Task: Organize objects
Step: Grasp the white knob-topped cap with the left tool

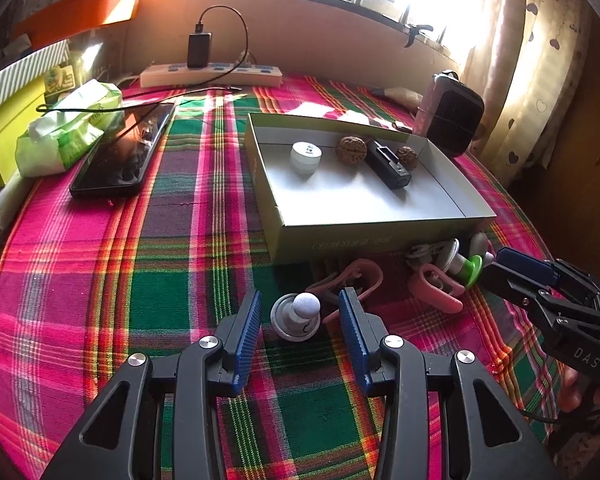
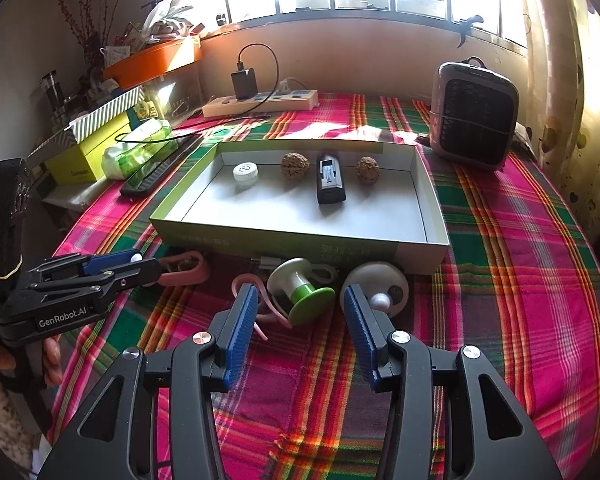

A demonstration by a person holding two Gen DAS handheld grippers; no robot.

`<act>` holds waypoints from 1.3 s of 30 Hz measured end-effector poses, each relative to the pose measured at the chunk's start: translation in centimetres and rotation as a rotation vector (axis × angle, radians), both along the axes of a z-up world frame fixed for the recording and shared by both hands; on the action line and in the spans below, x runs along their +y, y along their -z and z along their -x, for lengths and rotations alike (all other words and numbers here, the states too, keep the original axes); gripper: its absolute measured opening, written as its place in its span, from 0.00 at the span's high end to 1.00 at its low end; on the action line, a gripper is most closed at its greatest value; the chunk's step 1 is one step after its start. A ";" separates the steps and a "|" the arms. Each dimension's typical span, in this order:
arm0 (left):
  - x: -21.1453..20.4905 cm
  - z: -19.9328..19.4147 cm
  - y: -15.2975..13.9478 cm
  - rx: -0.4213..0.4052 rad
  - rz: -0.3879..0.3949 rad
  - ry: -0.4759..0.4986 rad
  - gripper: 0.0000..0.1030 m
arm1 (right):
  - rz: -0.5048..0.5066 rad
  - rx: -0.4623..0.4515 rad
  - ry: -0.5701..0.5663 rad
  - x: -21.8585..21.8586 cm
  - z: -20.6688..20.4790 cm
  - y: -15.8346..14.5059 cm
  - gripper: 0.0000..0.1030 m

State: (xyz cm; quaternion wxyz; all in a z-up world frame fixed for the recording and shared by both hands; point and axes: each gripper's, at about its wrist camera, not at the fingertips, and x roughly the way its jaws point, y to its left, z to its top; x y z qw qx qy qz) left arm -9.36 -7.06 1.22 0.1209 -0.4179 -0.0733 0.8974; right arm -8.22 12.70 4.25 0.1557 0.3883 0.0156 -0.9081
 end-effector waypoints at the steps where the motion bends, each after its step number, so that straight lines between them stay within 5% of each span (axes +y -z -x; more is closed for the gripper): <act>1: 0.1 0.0 0.0 -0.001 -0.005 0.006 0.63 | -0.001 -0.001 0.000 -0.1 0.0 0.0 0.55; 9: -0.3 -0.6 -0.1 0.010 -0.084 0.013 0.73 | -0.011 -0.006 -0.022 -0.9 -0.2 0.1 0.55; 39: -2.4 -2.3 0.7 -0.005 -0.062 -0.045 0.74 | -0.044 -0.067 -0.111 -3.1 0.7 2.0 0.55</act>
